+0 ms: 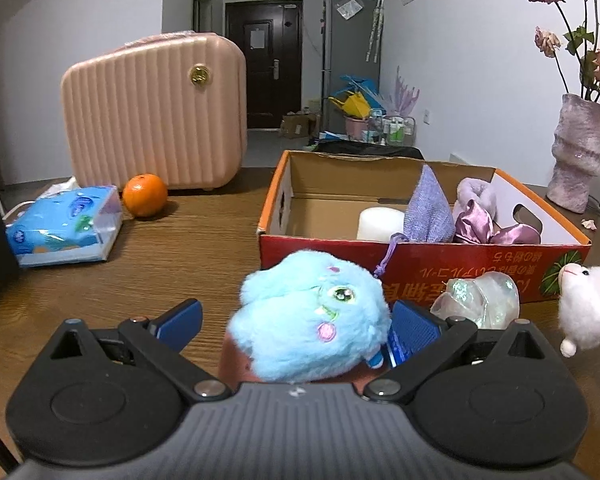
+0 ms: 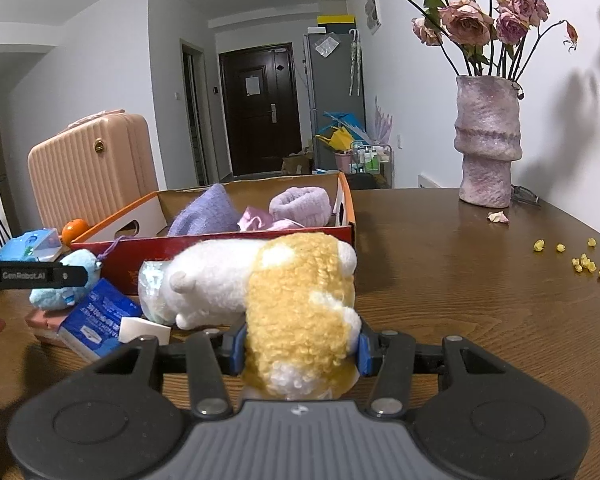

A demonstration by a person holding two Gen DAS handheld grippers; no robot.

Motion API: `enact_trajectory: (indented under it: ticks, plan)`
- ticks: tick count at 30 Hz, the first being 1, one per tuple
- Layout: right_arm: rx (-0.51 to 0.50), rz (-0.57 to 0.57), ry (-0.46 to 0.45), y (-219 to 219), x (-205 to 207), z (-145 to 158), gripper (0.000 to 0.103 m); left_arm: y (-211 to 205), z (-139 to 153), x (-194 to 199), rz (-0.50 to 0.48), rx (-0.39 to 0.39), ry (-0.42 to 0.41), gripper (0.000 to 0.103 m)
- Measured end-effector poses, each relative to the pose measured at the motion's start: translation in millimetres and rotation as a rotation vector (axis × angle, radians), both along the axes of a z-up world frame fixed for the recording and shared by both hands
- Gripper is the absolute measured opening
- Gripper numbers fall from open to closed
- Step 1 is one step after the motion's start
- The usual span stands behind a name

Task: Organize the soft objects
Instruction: 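Lift the plush lamb with the right tool while the left tool grasps the blue fluffy plush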

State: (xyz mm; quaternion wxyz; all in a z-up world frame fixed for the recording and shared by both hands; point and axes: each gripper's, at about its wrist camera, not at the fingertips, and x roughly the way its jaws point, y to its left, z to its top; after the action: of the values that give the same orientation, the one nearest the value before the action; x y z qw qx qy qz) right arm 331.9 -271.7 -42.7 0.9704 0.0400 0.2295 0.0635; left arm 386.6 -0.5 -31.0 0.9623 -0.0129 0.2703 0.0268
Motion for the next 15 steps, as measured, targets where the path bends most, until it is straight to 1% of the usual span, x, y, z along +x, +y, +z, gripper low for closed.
enact_trajectory:
  ticks: [3,6,11,15]
  plan:
    - [-0.003,-0.004,-0.001,0.1,1.1,-0.9,0.049,0.2,-1.8,4.1,-0.012,-0.006,-0.004,0.103]
    - [-0.006,-0.006,0.003,0.6,2.1,-2.1,0.049,3.7,-4.0,4.9,-0.037,-0.046,-0.005,0.102]
    - [-0.008,-0.005,0.001,1.4,1.9,-1.9,0.049,4.3,-7.8,6.8,-0.049,-0.054,0.001,0.082]
    - [-0.006,-0.005,-0.001,1.2,2.0,-2.2,0.049,6.3,-9.4,6.1,-0.043,-0.062,-0.003,0.077]
